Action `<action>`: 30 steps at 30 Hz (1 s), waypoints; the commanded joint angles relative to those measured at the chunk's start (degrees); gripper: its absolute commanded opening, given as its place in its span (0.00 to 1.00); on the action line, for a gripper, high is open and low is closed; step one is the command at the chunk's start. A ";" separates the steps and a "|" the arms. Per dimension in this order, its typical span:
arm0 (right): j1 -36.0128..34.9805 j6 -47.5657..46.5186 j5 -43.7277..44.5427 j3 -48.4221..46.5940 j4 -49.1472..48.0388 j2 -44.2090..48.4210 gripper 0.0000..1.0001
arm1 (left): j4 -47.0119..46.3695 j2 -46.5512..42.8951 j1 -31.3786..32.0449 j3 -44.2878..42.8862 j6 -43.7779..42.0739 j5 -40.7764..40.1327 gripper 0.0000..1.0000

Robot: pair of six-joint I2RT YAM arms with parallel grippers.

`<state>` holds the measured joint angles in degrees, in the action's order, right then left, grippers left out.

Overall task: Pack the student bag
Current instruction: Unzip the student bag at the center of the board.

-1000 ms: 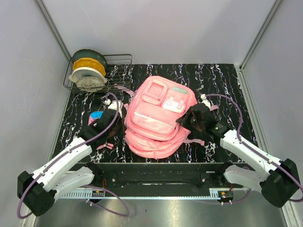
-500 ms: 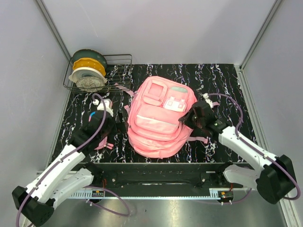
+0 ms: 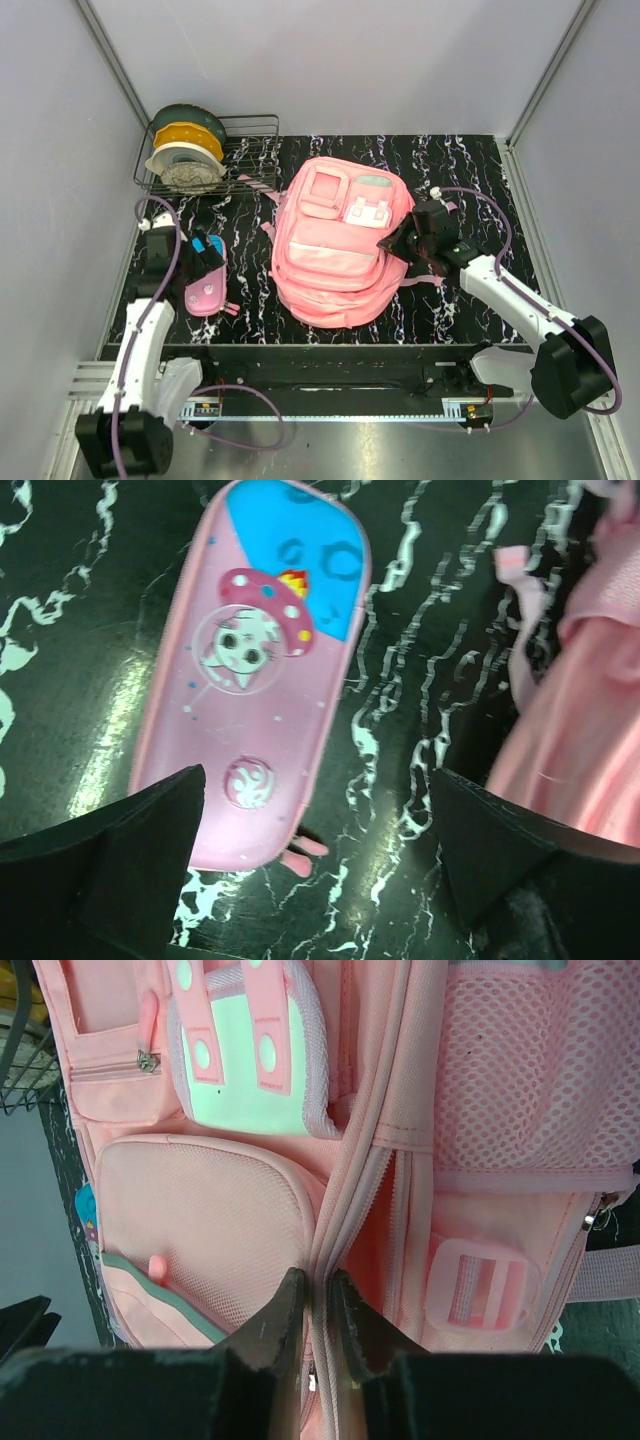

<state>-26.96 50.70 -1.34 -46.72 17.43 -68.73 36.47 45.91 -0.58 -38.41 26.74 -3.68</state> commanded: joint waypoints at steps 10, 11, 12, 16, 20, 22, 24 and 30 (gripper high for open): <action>0.33 -1.48 -8.41 -0.92 -7.59 5.18 0.00 | -1.05 22.37 -15.67 -8.07 -16.17 14.55 0.99; 0.42 -1.65 -8.67 -1.00 -7.67 5.10 0.00 | -1.31 25.08 -15.77 -8.69 -16.98 15.02 0.99; 0.42 -1.83 -9.37 -1.09 -7.85 5.01 0.00 | -0.44 26.76 -15.94 -10.52 -17.68 15.28 0.99; 0.77 -2.01 -10.34 -1.36 -8.55 4.66 0.00 | 1.50 35.89 -16.38 -13.09 -20.85 19.84 0.99; 1.29 -2.01 -10.87 -2.06 -8.64 4.48 0.00 | 3.25 42.58 -16.73 -15.02 -22.08 23.10 0.99; 1.30 -2.09 -11.14 -2.23 -8.82 4.48 0.00 | 3.87 45.22 -17.08 -16.16 -22.26 22.76 0.99; 1.47 -2.27 -11.57 -2.41 -8.82 4.48 0.00 | 3.70 45.67 -17.17 -16.34 -22.52 23.19 0.99; 1.74 -2.27 -11.57 -1.71 -8.82 5.18 0.00 | 3.79 45.76 -17.70 -17.92 -22.70 18.46 0.99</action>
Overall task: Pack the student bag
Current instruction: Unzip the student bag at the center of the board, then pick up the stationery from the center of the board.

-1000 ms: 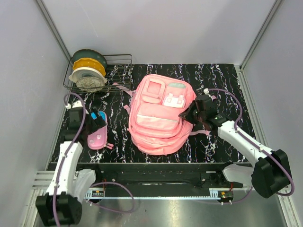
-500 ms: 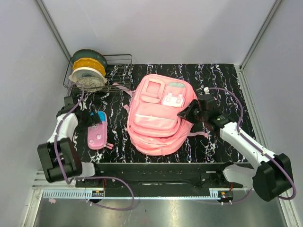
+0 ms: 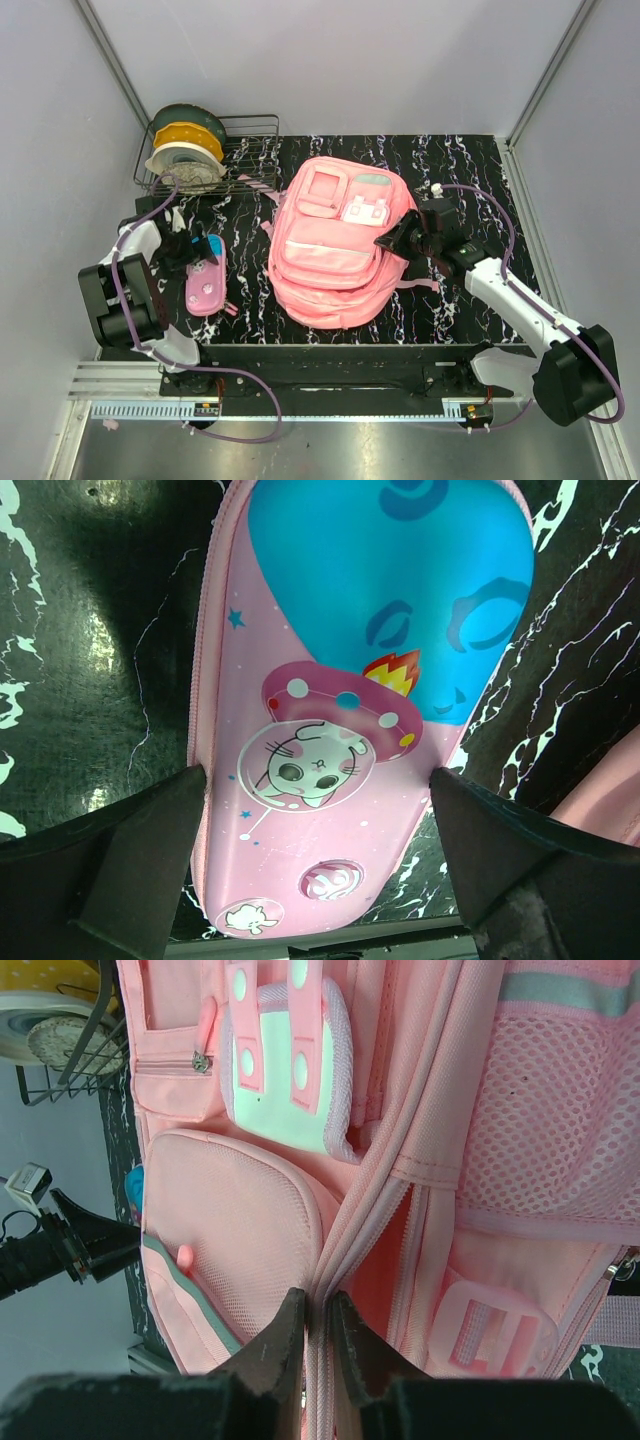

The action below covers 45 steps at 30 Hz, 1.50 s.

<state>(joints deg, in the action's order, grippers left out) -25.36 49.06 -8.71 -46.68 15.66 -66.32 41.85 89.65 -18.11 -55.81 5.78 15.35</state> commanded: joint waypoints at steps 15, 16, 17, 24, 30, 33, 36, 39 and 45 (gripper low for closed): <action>0.32 0.25 -5.70 -0.52 -8.80 1.81 0.00 | -7.04 -8.88 -1.14 2.82 -3.76 -0.94 0.99; 0.32 0.16 -5.70 -0.43 -8.89 1.73 0.00 | -6.61 -7.13 -1.23 2.38 -3.67 -1.46 0.99; 0.32 0.33 -5.79 -0.43 -8.98 1.55 0.00 | -5.47 -6.07 -1.23 1.94 -3.50 -2.08 0.99; 0.40 0.34 -6.14 -0.52 -9.24 1.55 0.00 | -3.44 -0.09 -1.49 -0.96 -4.02 -3.93 0.99; 0.49 0.51 -6.93 -0.35 -9.95 0.59 0.00 | -4.49 4.03 -1.49 -0.88 -4.81 5.00 0.99; 0.58 0.78 -7.29 -0.61 -10.21 0.06 0.00 | -3.97 6.58 -1.40 -1.23 -5.17 9.15 0.99; 0.67 0.69 -7.20 -0.79 -10.39 0.23 0.00 | -3.53 7.47 -0.97 -1.41 -5.25 10.39 0.99; 0.76 0.86 -7.28 -0.87 -10.56 -0.12 0.00 | -3.61 7.82 0.70 -1.41 -5.25 11.01 0.89; 0.76 1.57 -7.72 -0.87 -10.74 -0.03 0.00 | -3.79 3.98 0.97 -0.26 -4.20 10.93 0.47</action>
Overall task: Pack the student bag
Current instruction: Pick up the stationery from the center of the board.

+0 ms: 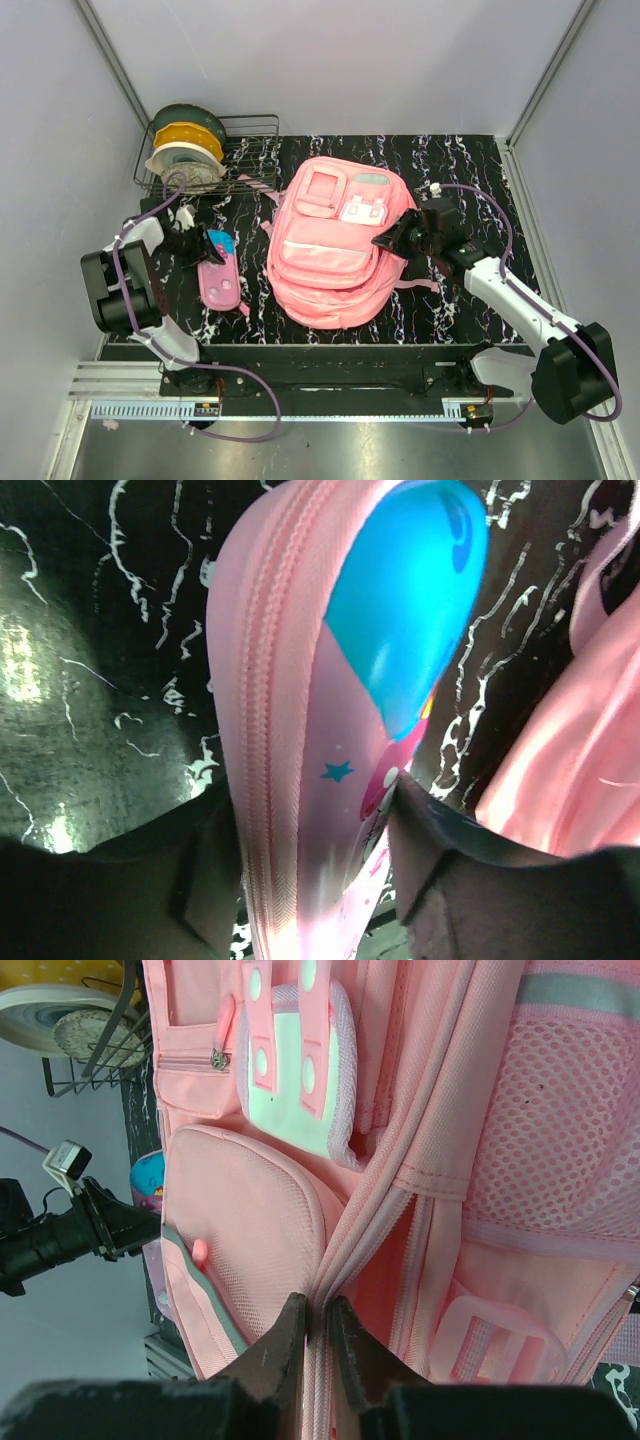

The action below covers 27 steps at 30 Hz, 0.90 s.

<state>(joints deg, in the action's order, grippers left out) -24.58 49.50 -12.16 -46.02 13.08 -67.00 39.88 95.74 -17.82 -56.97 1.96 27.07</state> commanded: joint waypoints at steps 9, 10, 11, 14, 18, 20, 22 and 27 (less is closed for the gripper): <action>-0.12 1.66 -3.75 -1.97 -7.72 0.91 0.00 | -1.29 -23.02 1.56 0.90 5.68 12.35 0.06; -0.03 1.83 -3.48 -2.06 -7.81 0.91 0.00 | -0.77 -24.71 2.17 0.55 6.04 14.31 0.06; -0.03 2.09 -3.13 -2.14 -7.72 0.82 0.00 | -0.16 -26.29 2.96 0.20 6.56 15.98 0.07; -0.03 3.59 -2.52 -2.41 -8.07 0.47 0.00 | 0.64 -31.66 7.35 0.71 8.75 21.43 0.12; -0.12 7.27 -2.78 -1.71 -11.05 0.12 0.00 | -1.03 -40.16 19.36 4.23 14.99 26.19 0.16; -0.03 8.42 -3.65 -1.88 -12.46 0.20 0.00 | -4.17 -44.31 22.38 8.25 18.77 26.89 0.17; -0.03 11.84 -4.27 -1.18 -15.08 0.91 0.00 | -7.60 -50.81 24.76 11.43 25.18 28.82 0.17; -0.03 19.13 -4.80 -1.09 -19.13 2.31 0.00 | -17.64 -60.75 30.64 20.31 36.26 31.55 0.17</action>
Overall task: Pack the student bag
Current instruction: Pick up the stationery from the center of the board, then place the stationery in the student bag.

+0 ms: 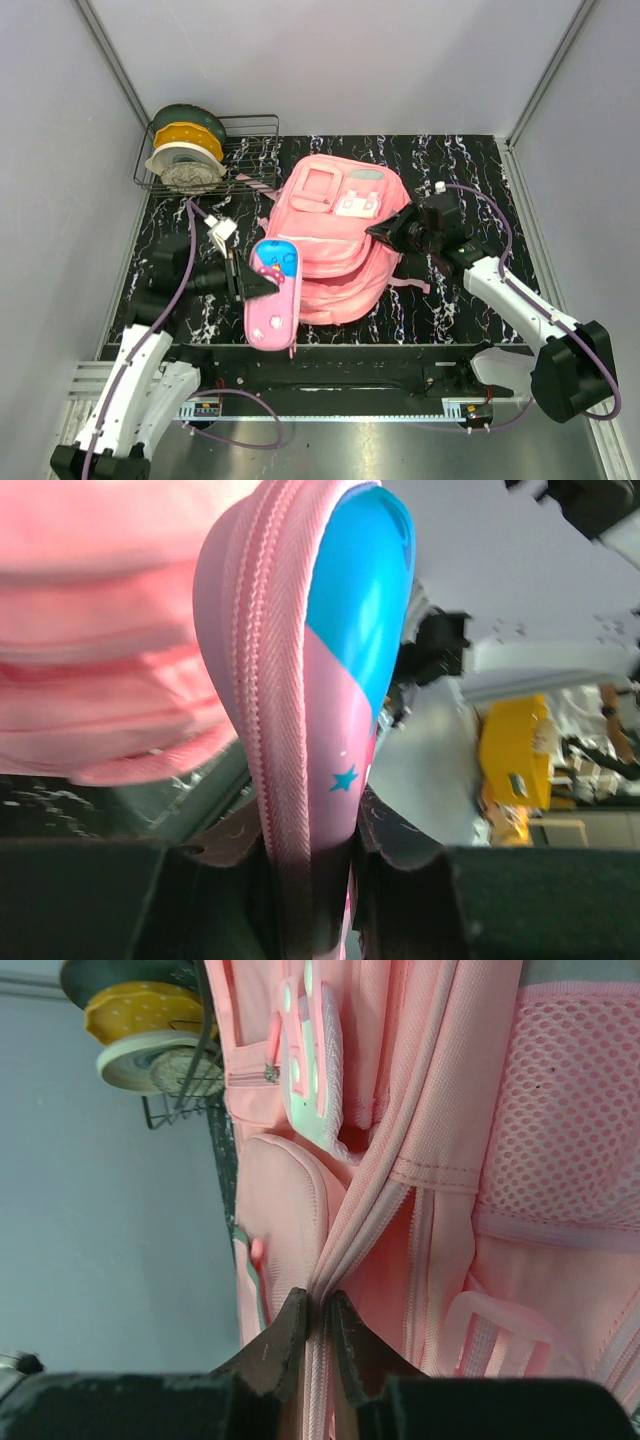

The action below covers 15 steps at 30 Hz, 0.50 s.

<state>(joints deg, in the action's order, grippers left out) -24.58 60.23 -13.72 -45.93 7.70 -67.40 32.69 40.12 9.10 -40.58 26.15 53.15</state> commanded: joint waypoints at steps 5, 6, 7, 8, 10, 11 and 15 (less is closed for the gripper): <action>-0.12 8.51 -2.64 -2.58 -14.39 2.27 0.00 | -18.69 -7.68 11.97 11.65 21.79 2.85 0.18; -0.03 8.07 -2.46 -2.84 -14.30 2.01 0.00 | -20.45 -8.30 15.38 12.44 23.40 0.93 0.17; -0.12 7.89 -2.37 -3.11 -14.47 1.92 0.00 | -24.39 -8.48 16.90 14.19 25.07 -0.14 0.17; -0.12 7.63 -2.28 -3.28 -14.65 1.83 0.00 | -26.43 -8.39 18.22 15.08 28.31 -0.76 0.17; -0.03 6.92 -2.19 -3.72 -14.56 1.48 0.00 | -33.95 -7.34 21.56 17.97 31.75 -2.69 0.17; -0.03 6.49 -2.11 -3.90 -14.47 1.48 0.00 | -36.88 -6.29 23.75 19.03 34.99 -3.57 0.17; -0.03 4.99 -1.76 -4.69 -12.98 2.18 0.00 | -57.49 -2.07 26.67 26.40 45.11 -8.58 0.17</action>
<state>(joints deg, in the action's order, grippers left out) -24.58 66.15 -14.48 -45.74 3.68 -67.37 2.15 34.85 33.54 -19.35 57.01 50.39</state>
